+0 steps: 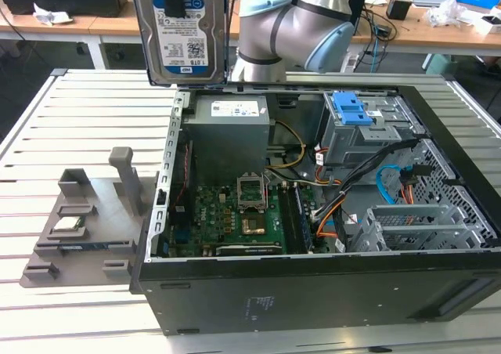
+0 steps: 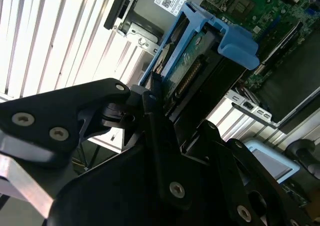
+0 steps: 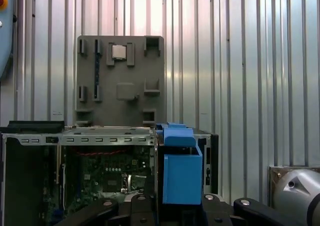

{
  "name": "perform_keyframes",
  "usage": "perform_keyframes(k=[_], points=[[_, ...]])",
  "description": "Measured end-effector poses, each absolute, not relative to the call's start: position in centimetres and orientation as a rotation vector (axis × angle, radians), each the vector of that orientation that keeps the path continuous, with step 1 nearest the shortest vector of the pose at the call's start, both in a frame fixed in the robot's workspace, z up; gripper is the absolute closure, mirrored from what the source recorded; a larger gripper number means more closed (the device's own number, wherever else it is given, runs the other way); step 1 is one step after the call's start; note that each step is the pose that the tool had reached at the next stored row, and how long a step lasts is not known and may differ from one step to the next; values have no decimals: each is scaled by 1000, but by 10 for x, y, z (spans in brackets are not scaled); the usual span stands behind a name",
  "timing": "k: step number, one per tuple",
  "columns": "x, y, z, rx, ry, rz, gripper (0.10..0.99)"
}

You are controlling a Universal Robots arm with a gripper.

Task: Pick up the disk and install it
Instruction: 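Pick up the disk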

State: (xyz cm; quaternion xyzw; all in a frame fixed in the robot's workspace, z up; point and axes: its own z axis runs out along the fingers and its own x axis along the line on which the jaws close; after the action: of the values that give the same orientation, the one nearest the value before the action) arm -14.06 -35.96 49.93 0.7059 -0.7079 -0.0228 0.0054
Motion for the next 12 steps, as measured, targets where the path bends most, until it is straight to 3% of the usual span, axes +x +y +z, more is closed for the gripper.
perform_keyframes(k=[12], points=[[-105,-360,499,2210,-2216,-71,729]])
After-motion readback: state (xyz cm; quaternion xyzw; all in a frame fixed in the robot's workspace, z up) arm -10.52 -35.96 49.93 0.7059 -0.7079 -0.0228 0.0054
